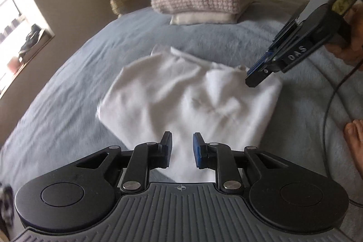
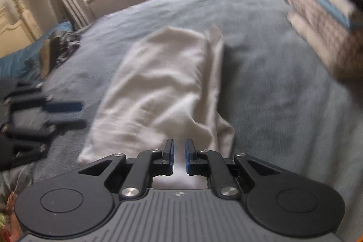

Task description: Fold clothes

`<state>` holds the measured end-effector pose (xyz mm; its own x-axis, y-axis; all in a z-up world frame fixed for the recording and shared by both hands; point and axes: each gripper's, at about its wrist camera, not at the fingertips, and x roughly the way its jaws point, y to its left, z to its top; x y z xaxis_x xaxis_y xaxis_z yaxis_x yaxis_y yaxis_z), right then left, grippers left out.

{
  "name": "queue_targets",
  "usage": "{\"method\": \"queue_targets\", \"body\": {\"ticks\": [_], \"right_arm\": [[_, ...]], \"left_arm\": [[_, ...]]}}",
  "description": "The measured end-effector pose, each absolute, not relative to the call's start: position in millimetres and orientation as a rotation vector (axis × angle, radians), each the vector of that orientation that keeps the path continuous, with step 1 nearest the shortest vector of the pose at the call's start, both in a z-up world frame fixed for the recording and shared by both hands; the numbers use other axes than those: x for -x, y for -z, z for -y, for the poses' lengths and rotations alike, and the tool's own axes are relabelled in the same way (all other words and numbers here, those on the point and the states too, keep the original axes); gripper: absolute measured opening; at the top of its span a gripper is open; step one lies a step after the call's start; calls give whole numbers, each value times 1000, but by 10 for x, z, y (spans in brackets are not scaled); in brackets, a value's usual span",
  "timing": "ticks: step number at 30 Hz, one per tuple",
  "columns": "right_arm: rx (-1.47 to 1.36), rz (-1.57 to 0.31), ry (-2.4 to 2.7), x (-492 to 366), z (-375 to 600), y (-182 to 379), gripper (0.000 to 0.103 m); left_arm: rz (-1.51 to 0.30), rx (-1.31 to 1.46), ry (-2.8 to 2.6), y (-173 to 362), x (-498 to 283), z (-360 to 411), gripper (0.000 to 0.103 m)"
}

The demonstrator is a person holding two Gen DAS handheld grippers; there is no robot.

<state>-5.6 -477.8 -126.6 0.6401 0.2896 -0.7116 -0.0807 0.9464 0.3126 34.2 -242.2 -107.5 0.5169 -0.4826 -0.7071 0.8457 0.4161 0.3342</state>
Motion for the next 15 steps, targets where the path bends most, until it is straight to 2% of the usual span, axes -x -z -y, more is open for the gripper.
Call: {"method": "queue_targets", "body": {"ticks": [4, 7, 15], "right_arm": [[-216, -825, -240, 4, 4731, 1131, 10], [-211, -875, -219, -136, 4733, 1276, 10], [-244, -936, -212, -217, 4807, 1523, 9]], "left_arm": [[-581, -784, 922, 1142, -637, 2637, 21], [-601, -756, 898, 1263, -920, 2794, 21], [-659, -512, 741, 1446, -1675, 2775, 21]]}}
